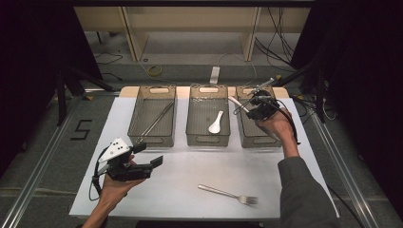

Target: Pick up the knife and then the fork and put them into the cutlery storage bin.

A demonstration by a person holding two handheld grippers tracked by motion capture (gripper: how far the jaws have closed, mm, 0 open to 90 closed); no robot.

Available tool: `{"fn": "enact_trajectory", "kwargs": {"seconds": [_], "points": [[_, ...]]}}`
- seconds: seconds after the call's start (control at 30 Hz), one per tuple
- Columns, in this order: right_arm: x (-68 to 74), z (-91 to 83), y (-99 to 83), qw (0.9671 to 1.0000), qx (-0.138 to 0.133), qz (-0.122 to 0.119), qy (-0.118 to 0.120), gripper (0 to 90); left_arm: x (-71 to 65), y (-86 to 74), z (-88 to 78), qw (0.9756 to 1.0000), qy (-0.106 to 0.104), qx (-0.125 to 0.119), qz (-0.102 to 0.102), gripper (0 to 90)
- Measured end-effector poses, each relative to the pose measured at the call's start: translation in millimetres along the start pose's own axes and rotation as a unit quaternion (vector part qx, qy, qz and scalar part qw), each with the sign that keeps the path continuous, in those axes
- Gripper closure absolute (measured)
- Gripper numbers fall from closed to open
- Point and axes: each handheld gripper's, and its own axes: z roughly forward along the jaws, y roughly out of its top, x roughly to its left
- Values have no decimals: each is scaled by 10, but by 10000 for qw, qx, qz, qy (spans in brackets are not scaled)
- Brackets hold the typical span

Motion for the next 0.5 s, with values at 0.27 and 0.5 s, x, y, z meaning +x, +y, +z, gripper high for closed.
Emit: {"fn": "enact_trajectory", "kwargs": {"seconds": [0.27, 0.5], "points": [[-130, 58, 70, 9997, 86, 191, -108, 809, -1, 0, 2, 10000, -4, -4, -9, 155], [-238, 124, 120, 9991, 173, 281, -258, 809, 4, 1, -4, 10000, -10, -11, -17, 155]]}}
